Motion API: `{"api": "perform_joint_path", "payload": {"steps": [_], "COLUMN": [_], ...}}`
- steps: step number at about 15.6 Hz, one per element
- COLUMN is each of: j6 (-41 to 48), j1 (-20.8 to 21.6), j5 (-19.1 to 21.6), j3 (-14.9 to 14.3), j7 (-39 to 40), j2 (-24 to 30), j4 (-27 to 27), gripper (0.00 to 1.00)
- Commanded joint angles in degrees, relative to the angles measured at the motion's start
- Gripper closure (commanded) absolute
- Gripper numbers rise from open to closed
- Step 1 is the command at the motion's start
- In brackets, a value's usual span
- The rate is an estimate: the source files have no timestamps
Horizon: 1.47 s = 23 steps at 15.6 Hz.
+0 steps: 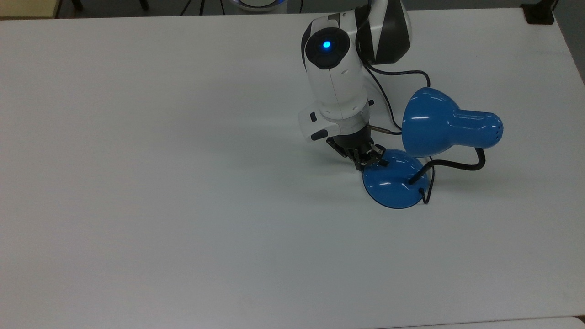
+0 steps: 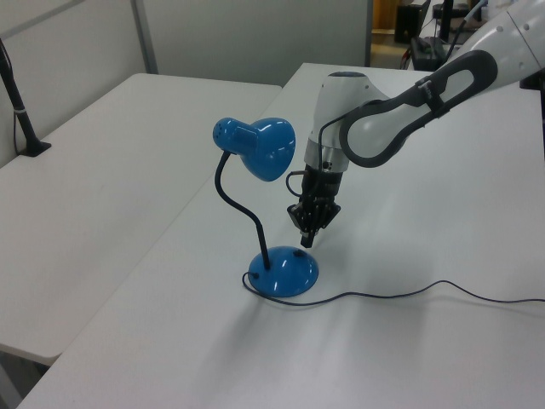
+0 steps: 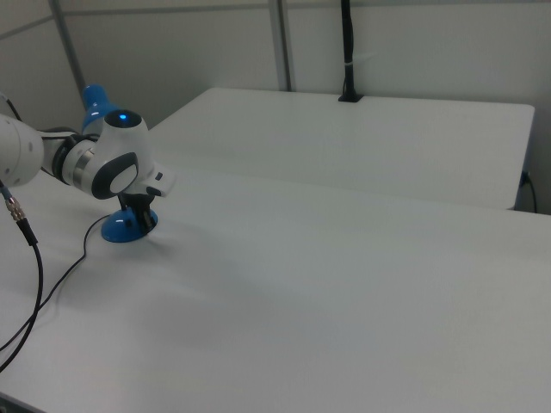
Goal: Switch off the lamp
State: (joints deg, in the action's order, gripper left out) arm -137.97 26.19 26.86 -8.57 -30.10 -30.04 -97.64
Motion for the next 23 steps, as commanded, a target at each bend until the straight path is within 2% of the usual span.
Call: {"api": "perform_joint_path", "payload": {"steps": [1, 3, 6, 9, 11, 12, 14, 16, 21, 23], "j6": [0.9, 7.1, 17.5, 25.5, 29.2, 30.9, 32.7, 34.3, 35.7, 37.0], "j1": [0.3, -0.2, -3.2, -6.2, -7.3, -7.4, -8.2, -8.6, -15.0, -16.2], "j5": [0.3, -2.1, -8.7, -15.8, -20.4, -23.8, -28.3, -30.9, -31.3, -31.3], "j3": [-0.5, -0.6, -0.8, -0.7, -0.8, -0.7, -0.7, -0.7, -0.1, -0.2], "j7": [1.2, 2.2, 2.4, 3.5, 3.8, 3.9, 4.3, 7.5, 19.2, 21.0], "j2": [3.1, 5.0, 9.7, 13.4, 14.5, 14.7, 15.3, 16.5, 19.9, 22.9], "j4": [-1.8, -1.7, -1.5, -1.4, -1.3, -1.1, -1.1, -1.1, 1.4, 1.4], "gripper": [1.0, 0.99, 0.83, 0.52, 0.08, 0.0, 0.0, 0.0, 0.0, 0.0]}}
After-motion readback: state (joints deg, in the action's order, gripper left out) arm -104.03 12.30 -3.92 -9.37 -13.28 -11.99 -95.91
